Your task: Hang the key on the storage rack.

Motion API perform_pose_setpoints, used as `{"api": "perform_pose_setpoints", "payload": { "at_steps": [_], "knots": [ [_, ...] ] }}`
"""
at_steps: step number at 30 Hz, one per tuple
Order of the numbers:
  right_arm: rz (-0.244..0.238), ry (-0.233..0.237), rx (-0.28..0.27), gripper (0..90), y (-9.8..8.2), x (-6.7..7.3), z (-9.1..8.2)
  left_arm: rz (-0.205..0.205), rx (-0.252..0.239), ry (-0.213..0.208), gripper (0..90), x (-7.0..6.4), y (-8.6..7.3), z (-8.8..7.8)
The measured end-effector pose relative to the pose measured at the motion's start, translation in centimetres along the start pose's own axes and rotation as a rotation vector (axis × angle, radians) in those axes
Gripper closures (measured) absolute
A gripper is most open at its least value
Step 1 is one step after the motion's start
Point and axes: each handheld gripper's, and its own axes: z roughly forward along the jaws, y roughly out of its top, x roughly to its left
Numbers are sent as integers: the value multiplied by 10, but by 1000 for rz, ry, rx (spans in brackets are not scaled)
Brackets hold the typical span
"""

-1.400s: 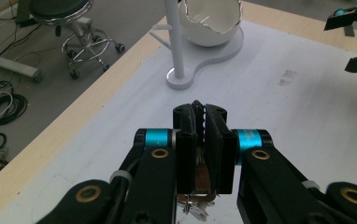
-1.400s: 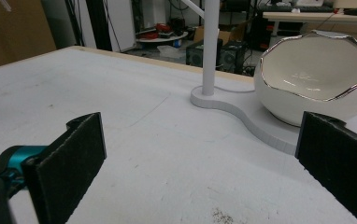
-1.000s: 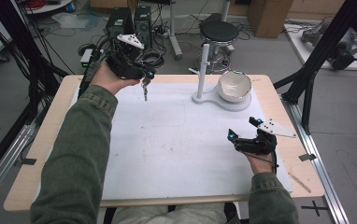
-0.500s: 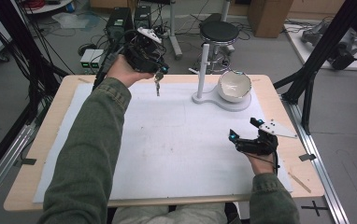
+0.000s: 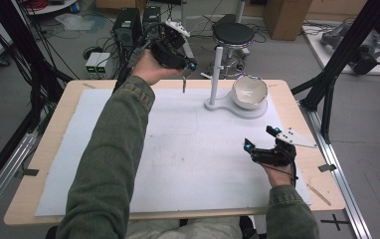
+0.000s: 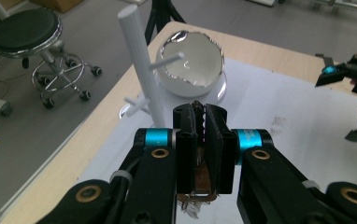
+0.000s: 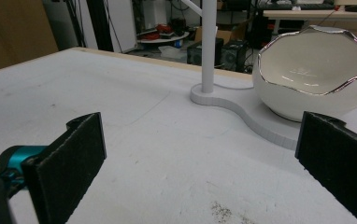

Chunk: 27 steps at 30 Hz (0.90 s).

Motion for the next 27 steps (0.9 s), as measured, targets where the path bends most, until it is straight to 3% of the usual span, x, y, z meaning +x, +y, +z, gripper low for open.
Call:
{"api": "perform_pose_setpoints", "payload": {
  "at_steps": [6,12,23,27],
  "knots": [
    [12,1,-1,8,-1,-2,-1,-3,-36,-3,827,2,14,11],
    [18,10,-6,7,-2,-1,-3,9,-19,7,827,-2,22,24],
    [25,3,-16,8,-2,-3,-3,29,-39,-7,827,-10,40,45],
    [34,2,-14,7,-1,-3,-4,46,-39,9,826,-12,45,56]
  ]
}}
